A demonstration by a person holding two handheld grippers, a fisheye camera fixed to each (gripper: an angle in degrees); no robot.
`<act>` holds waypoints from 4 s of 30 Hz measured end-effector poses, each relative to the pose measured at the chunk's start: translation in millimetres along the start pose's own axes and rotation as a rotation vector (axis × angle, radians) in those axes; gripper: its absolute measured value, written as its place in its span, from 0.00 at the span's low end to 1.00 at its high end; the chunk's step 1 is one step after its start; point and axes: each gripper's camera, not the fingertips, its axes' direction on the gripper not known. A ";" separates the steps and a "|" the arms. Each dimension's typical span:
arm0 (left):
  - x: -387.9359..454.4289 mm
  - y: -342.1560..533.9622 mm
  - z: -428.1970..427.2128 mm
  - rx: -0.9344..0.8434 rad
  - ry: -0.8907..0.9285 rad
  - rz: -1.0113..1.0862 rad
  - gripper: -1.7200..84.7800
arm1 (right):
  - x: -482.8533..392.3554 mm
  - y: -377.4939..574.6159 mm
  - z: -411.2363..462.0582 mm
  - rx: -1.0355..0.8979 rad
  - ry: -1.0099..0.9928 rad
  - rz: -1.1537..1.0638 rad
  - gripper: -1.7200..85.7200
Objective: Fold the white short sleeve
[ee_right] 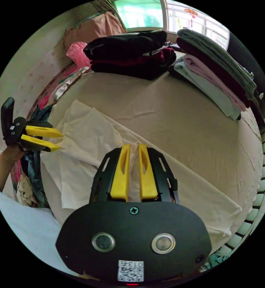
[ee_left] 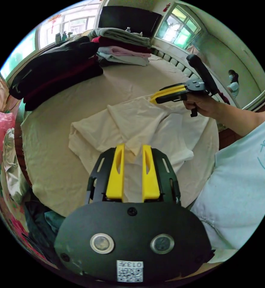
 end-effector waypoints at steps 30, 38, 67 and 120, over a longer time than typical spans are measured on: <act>-33.0 4.9 11.6 -0.144 0.024 0.062 0.09 | -28.5 46.4 -48.8 -0.024 -0.202 0.386 0.03; -22.5 9.5 -1.1 0.028 -0.070 0.024 0.05 | -110.1 -9.4 -74.9 0.136 0.085 -0.054 0.02; -27.5 123.4 -28.5 0.090 -0.237 -0.336 0.08 | -194.3 -171.4 -47.3 0.187 0.006 -0.381 0.05; 232.1 -34.0 -43.1 0.313 0.418 0.112 0.02 | 118.2 27.9 -192.2 0.327 0.108 -0.602 0.03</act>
